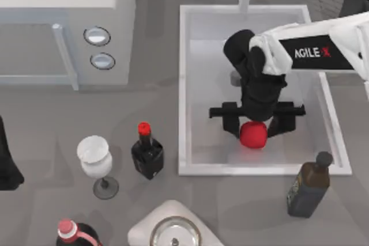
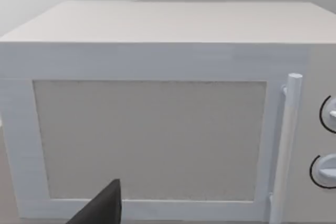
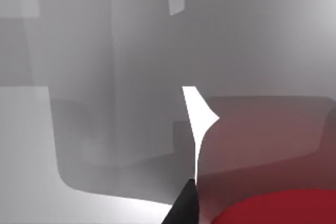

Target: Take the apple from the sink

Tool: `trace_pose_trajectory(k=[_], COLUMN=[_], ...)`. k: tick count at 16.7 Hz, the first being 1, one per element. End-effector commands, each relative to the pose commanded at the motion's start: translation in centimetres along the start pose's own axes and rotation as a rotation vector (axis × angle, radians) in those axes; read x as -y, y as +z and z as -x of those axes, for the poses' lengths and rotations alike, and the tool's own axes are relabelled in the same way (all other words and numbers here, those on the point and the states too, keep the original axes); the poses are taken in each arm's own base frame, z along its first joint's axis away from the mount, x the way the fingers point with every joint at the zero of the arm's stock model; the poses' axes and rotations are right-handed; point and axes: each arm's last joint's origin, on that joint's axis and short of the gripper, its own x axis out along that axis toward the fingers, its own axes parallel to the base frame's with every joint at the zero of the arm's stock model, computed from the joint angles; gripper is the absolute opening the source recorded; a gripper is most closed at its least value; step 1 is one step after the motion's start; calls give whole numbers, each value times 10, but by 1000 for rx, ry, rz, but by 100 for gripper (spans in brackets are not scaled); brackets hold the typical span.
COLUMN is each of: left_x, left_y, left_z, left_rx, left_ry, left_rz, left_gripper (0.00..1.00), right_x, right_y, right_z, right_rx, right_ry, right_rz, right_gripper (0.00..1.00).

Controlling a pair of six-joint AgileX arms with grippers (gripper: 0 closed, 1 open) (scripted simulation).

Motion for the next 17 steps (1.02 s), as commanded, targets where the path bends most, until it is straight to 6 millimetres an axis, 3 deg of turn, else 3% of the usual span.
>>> trace_pose_trajectory(k=[2, 3, 10, 11, 14, 17], left_x=[0, 0, 0, 0, 0, 0], left_y=[0, 0, 0, 0, 0, 0], left_z=[0, 0, 0, 0, 0, 0], left_rx=[0, 0, 0, 0, 0, 0], left_ry=[0, 0, 0, 0, 0, 0], left_rz=[0, 0, 0, 0, 0, 0], left_gripper=[100, 100, 100, 100, 100, 100], right_x=[0, 0, 0, -1, -3, -10], right_y=[0, 0, 0, 6, 9, 21], right_z=[0, 0, 0, 31, 37, 64], right_rx=[0, 0, 0, 53, 49, 45], right_ry=[0, 0, 0, 0, -2, -4], right_rz=[0, 0, 0, 8, 8, 8], right_gripper=[2, 0, 0, 0, 0, 0])
